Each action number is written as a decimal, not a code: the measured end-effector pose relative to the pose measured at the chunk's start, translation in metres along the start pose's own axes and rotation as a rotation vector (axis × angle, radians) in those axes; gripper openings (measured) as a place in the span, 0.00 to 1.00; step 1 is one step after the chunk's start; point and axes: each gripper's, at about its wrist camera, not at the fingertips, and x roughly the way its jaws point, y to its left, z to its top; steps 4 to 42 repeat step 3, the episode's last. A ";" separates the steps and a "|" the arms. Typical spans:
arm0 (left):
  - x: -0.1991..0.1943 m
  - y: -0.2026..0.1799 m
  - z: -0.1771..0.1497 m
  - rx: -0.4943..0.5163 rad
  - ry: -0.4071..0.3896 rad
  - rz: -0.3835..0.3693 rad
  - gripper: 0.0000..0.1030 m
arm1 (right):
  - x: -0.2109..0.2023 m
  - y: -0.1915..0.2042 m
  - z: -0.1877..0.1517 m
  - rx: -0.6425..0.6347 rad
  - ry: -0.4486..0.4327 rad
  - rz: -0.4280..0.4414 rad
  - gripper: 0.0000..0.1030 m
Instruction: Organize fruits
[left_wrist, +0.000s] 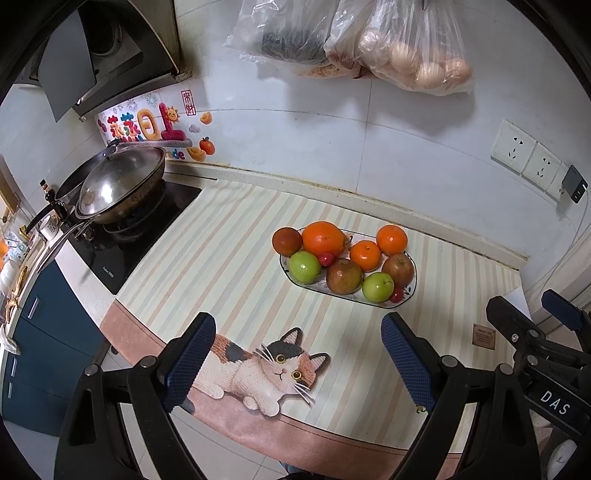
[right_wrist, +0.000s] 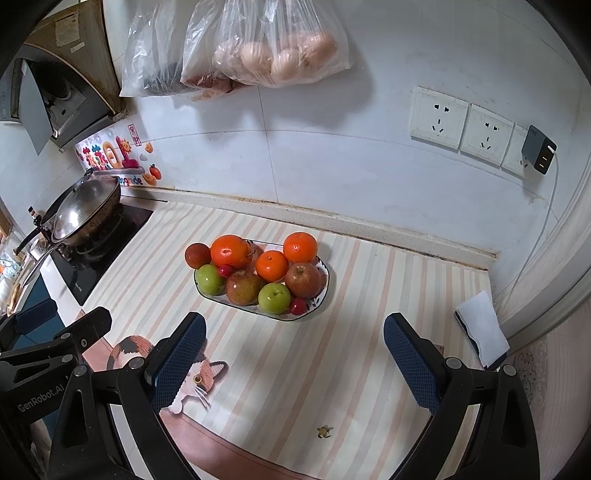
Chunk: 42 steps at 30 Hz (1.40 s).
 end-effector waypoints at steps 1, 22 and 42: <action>0.000 0.002 0.000 -0.002 -0.002 0.001 0.89 | 0.000 0.000 0.000 0.000 0.000 0.001 0.96; -0.002 0.005 -0.001 -0.006 -0.009 0.003 0.89 | -0.001 0.001 0.000 0.001 0.000 0.000 0.96; -0.002 0.005 -0.001 -0.006 -0.009 0.003 0.89 | -0.001 0.001 0.000 0.001 0.000 0.000 0.96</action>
